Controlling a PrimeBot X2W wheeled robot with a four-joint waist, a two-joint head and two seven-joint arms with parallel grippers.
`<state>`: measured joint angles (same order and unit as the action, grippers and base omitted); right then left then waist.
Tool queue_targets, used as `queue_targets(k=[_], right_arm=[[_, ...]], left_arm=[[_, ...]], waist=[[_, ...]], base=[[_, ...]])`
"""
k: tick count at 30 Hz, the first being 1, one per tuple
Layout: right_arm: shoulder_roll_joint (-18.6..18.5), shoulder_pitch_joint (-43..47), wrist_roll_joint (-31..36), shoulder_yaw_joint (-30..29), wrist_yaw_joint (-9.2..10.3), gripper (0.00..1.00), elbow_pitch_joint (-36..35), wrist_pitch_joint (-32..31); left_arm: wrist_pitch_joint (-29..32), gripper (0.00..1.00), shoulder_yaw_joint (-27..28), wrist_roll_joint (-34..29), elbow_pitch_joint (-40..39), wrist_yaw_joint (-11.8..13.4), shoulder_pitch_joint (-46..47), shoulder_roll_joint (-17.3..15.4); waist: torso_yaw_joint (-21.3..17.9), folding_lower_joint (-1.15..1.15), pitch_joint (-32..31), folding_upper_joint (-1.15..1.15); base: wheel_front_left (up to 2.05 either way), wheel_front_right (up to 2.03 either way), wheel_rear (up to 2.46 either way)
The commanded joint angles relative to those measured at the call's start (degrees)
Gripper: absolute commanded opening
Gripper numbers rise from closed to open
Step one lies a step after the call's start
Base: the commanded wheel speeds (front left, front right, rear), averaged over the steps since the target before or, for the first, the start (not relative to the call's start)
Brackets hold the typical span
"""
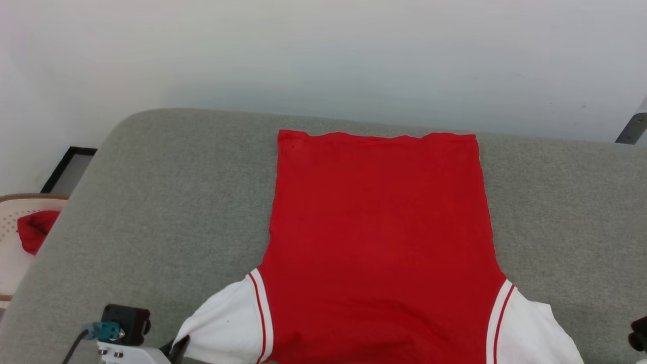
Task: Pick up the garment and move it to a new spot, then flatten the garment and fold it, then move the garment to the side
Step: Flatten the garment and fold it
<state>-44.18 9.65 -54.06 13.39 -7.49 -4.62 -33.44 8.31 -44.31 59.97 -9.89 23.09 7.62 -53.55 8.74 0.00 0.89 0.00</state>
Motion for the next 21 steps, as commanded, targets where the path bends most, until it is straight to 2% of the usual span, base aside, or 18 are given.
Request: queue_targets(k=[1,2,3,4,5,6,13,21], right_arm=[[0.6,-0.7,0.7,0.3,0.01,0.00,0.2,-0.4],[1.1,-1.1,1.2,0.5,0.00,0.08,0.2,-0.4],[1.3,-1.6,1.8,0.4,0.00,0.31,0.3,-0.3],[1.6,-1.9,2.4,0.4,0.01,0.42,0.5,-0.3],[1.9,-2.1,2.8,0.5,0.01,0.67,0.6,-0.4],[2.2,-2.3,3.2,0.5,0.00,1.00,0.6,-0.6],[2.1,-3.0,4.2,-1.9,0.00,1.00,-1.6,-2.2],[2.5,-4.4,6.6,-9.3,0.00,1.00,-8.7,-6.0]], left_arm=[[-0.4,0.00,0.0,-0.3,0.5,-0.2,0.3,0.4],[-0.4,0.00,-0.1,-0.2,0.9,-0.4,0.4,0.8],[-0.4,0.00,-0.2,-0.2,1.1,-0.4,0.5,1.0],[-0.6,0.00,-0.2,-0.3,1.4,-0.4,0.6,1.3],[-0.8,0.00,-0.1,-0.3,1.6,-0.4,0.8,1.6],[-0.8,0.00,-0.2,-0.4,1.9,-0.4,0.9,1.8],[-1.9,0.00,0.1,-0.7,2.7,0.0,1.5,3.0],[-2.8,0.00,0.6,-0.7,2.4,0.2,2.1,4.1]], waist=[[-0.1,0.00,0.1,0.00],[-0.1,0.00,0.2,0.00],[-0.2,0.00,0.3,0.00],[-0.3,0.00,0.5,0.00],[-0.3,0.00,0.6,0.00],[-0.3,0.00,0.7,0.00],[-0.2,0.00,1.8,0.00],[0.2,0.00,3.9,0.00]], base=[[0.00,0.00,0.00],[0.00,0.00,0.00],[0.00,0.00,0.00],[0.00,0.00,0.00],[0.00,0.00,0.00],[0.00,0.00,0.00],[0.00,0.00,0.00],[0.00,0.00,0.00]])
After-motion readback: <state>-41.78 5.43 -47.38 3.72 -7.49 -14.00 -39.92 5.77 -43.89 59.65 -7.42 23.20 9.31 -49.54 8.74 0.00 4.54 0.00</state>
